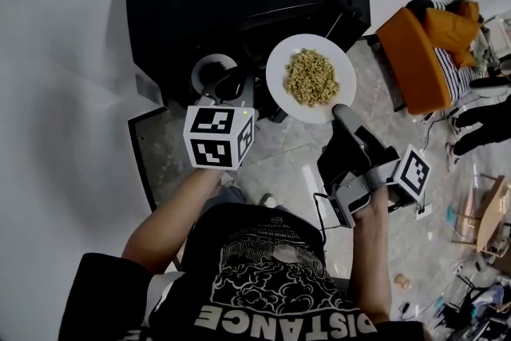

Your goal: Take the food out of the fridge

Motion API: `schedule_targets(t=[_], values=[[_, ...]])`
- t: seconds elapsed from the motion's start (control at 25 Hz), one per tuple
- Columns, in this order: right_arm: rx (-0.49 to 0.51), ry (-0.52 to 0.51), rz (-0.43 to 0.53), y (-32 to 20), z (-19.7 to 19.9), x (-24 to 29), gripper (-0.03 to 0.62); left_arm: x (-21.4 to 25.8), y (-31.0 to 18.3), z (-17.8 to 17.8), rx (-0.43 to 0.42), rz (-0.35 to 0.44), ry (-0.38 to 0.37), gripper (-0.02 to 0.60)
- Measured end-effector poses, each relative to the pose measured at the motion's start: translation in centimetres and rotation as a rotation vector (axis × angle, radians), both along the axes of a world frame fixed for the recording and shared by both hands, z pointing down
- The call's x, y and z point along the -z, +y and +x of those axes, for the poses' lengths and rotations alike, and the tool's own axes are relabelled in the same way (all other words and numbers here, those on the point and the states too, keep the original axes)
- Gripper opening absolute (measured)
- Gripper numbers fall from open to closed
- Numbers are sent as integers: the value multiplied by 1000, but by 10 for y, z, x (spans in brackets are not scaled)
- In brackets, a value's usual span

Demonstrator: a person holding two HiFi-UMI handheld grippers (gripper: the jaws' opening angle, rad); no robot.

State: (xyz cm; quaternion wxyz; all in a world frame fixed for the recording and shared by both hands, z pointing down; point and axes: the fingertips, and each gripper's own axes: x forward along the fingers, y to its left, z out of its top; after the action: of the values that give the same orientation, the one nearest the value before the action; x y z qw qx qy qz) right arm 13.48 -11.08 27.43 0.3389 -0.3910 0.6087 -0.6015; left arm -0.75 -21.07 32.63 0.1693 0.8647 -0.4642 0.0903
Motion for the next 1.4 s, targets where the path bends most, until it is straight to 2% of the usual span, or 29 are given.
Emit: schedule_targets(t=[0.16,0.36,0.48,0.68,0.92,1.12,1.4], values=[[10,-1,39,-1,4,48,11,24,5,8,-26,2,6,2],[20,14,86,-4,-2,60,12,24,25,13,-65,23,25,2],[20,-6,89,-28,-17,70,12,32,22,8,-93,24,23,2],[4,-17,82,-88,-34,70,12,32,5,8,-137,24,28,2],[-33,-36,68,-96,-40,74,12,37,41,7,-170,28,31,2],[-78,-38,40,-146,-45,65,12,32,9,4,-204,21,45,2],[-88,-42,82,-151,-45,68,12,20,16,12,-206,0,48,2]])
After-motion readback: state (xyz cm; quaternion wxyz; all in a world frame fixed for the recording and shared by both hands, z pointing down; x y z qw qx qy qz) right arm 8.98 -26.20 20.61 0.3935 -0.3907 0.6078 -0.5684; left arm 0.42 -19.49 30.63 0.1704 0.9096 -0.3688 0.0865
